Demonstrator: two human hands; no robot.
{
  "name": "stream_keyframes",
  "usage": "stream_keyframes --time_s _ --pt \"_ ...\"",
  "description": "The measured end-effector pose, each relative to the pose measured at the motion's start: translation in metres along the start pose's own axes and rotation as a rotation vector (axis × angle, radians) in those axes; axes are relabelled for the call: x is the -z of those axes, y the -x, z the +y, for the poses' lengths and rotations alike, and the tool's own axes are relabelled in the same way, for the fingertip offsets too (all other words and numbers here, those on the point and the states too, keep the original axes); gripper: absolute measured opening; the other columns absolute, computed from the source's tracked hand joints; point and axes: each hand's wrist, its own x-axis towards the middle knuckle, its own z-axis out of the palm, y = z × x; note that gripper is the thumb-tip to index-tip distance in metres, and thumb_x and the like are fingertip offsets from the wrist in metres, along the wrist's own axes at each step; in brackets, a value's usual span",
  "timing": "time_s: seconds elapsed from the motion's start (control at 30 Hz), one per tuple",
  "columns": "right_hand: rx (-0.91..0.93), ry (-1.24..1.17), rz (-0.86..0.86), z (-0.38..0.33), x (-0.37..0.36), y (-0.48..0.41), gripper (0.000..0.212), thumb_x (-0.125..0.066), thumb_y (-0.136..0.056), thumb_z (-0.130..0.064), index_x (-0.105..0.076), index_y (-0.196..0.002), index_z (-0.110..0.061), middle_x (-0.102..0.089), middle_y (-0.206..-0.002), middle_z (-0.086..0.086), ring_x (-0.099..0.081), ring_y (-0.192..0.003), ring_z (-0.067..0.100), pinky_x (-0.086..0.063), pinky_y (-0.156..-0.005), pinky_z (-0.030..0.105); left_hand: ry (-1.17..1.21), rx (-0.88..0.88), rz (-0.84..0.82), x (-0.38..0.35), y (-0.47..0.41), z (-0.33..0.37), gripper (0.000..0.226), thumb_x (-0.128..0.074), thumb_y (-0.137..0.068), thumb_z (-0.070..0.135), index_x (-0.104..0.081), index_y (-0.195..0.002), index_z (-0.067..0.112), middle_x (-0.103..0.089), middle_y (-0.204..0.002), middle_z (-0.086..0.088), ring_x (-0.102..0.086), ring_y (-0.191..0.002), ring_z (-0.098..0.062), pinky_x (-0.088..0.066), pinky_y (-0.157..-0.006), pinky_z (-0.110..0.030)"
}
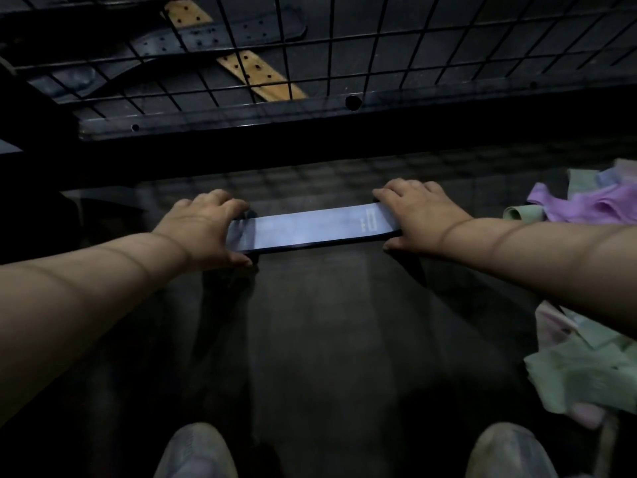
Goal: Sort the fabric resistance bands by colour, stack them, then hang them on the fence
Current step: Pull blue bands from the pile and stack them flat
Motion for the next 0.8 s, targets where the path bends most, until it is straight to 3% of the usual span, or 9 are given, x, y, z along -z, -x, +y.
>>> stream_keyframes --time_s 0.17,0.27,0.37,0.47,0.53,0.63,0.73,0.8 --pt "0.022 0.019 0.019 0.002 -0.002 -0.007 0.064 -0.070 -0.082 -0.043 -0.044 -0.137 -0.020 -0.045 -0.134 0.007 -0.047 -0.122 0.028 -0.032 -0.102 0.041 -0.059 -0.011 -0.010 -0.007 -0.003 0.006 0.094 -0.077 -0.067 0.060 -0.035 -0.145 0.029 -0.039 -0.142 -0.001 -0.043 -0.129 -0.024 -0.037 -0.102 -0.039" --pt "0.029 -0.026 0.028 0.003 -0.003 -0.009 0.059 -0.069 -0.084 -0.037 -0.047 -0.135 -0.018 -0.046 -0.132 0.008 -0.049 -0.119 0.029 -0.035 -0.100 0.040 -0.091 -0.015 -0.012 -0.010 -0.005 0.010 0.084 -0.076 -0.072 0.055 -0.039 -0.141 0.026 -0.043 -0.134 -0.003 -0.046 -0.124 -0.025 -0.040 -0.097 -0.039" --pt "0.021 -0.121 0.003 0.004 -0.004 -0.009 0.068 -0.073 -0.082 -0.032 -0.042 -0.140 -0.015 -0.042 -0.136 0.010 -0.045 -0.124 0.031 -0.039 -0.104 0.041 -0.065 -0.016 0.016 -0.011 -0.006 0.011 0.072 -0.070 -0.079 0.051 -0.043 -0.140 0.024 -0.045 -0.132 -0.004 -0.047 -0.123 -0.026 -0.041 -0.097 -0.039" --pt "-0.071 -0.346 -0.053 0.005 -0.006 -0.001 0.097 -0.081 -0.076 -0.036 -0.025 -0.152 -0.016 -0.028 -0.146 0.011 -0.033 -0.136 0.031 -0.032 -0.114 0.039 -0.043 0.002 0.006 -0.013 -0.003 0.009 0.079 -0.072 -0.075 0.057 -0.041 -0.141 0.026 -0.043 -0.134 -0.003 -0.045 -0.126 -0.025 -0.040 -0.100 -0.040" --pt "-0.262 -0.583 -0.012 0.002 -0.010 0.004 0.096 -0.080 -0.076 -0.042 -0.026 -0.150 -0.014 -0.027 -0.147 0.013 -0.037 -0.135 0.032 -0.032 -0.114 0.037 0.099 0.094 0.020 -0.015 0.001 0.010 0.089 -0.074 -0.069 0.064 -0.039 -0.142 0.026 -0.040 -0.137 -0.004 -0.042 -0.130 -0.027 -0.038 -0.105 -0.041" --pt "-0.634 -0.922 0.078 -0.001 -0.021 0.003 0.055 -0.066 -0.089 -0.042 -0.050 -0.131 -0.011 -0.049 -0.134 0.012 -0.054 -0.121 0.029 -0.040 -0.101 0.029 0.565 0.446 0.143 -0.020 0.003 0.014 0.081 -0.065 -0.078 0.060 -0.043 -0.142 0.015 -0.038 -0.142 -0.014 -0.038 -0.134 -0.035 -0.032 -0.112 -0.040" --pt "-0.710 -0.993 0.093 -0.001 -0.029 0.001 0.030 -0.061 -0.093 -0.040 -0.065 -0.102 -0.011 -0.067 -0.108 0.008 -0.063 -0.104 0.026 -0.045 -0.088 0.029 0.878 0.752 0.217 -0.026 -0.001 0.014 0.052 -0.059 -0.089 0.038 -0.055 -0.132 0.008 -0.048 -0.138 -0.021 -0.050 -0.123 -0.040 -0.041 -0.108 -0.039" --pt "-0.700 -0.992 0.115 -0.005 -0.028 0.001 0.024 -0.061 -0.094 -0.035 -0.066 -0.095 -0.012 -0.067 -0.103 0.007 -0.062 -0.099 0.024 -0.045 -0.086 0.028 0.996 0.785 0.186 -0.026 0.000 0.016 0.041 -0.060 -0.085 0.033 -0.066 -0.117 0.008 -0.062 -0.124 -0.020 -0.061 -0.109 -0.037 -0.050 -0.099 -0.040"
